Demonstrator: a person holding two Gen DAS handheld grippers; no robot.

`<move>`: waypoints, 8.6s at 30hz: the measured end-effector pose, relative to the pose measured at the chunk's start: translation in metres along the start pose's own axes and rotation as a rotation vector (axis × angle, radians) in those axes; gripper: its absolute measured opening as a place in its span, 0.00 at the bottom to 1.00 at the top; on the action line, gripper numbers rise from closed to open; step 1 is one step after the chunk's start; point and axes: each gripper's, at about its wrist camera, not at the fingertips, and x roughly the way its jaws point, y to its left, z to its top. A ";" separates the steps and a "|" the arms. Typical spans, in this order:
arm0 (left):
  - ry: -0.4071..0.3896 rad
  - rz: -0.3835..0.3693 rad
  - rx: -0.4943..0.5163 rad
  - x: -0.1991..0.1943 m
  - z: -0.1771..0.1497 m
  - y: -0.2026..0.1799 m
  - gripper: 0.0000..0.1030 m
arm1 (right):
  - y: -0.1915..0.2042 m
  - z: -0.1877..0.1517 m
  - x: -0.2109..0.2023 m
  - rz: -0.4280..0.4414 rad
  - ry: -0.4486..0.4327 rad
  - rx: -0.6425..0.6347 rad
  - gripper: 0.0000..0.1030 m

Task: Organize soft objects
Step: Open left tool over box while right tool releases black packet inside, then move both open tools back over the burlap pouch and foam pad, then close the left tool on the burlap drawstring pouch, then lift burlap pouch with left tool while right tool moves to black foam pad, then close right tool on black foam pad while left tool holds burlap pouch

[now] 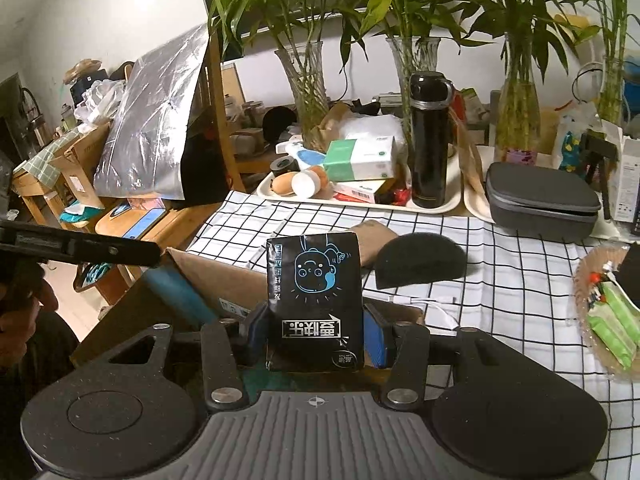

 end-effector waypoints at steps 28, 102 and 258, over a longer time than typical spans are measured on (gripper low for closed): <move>-0.066 -0.010 0.161 -0.019 -0.053 0.016 0.80 | 0.007 -0.017 -0.009 -0.025 0.059 -0.064 0.99; -0.008 -0.023 0.159 0.070 0.024 0.028 0.80 | -0.064 0.028 0.054 -0.204 0.037 0.062 1.00; -0.179 -0.073 0.151 0.137 0.066 0.081 0.13 | -0.105 0.093 0.164 -0.213 0.070 0.005 0.72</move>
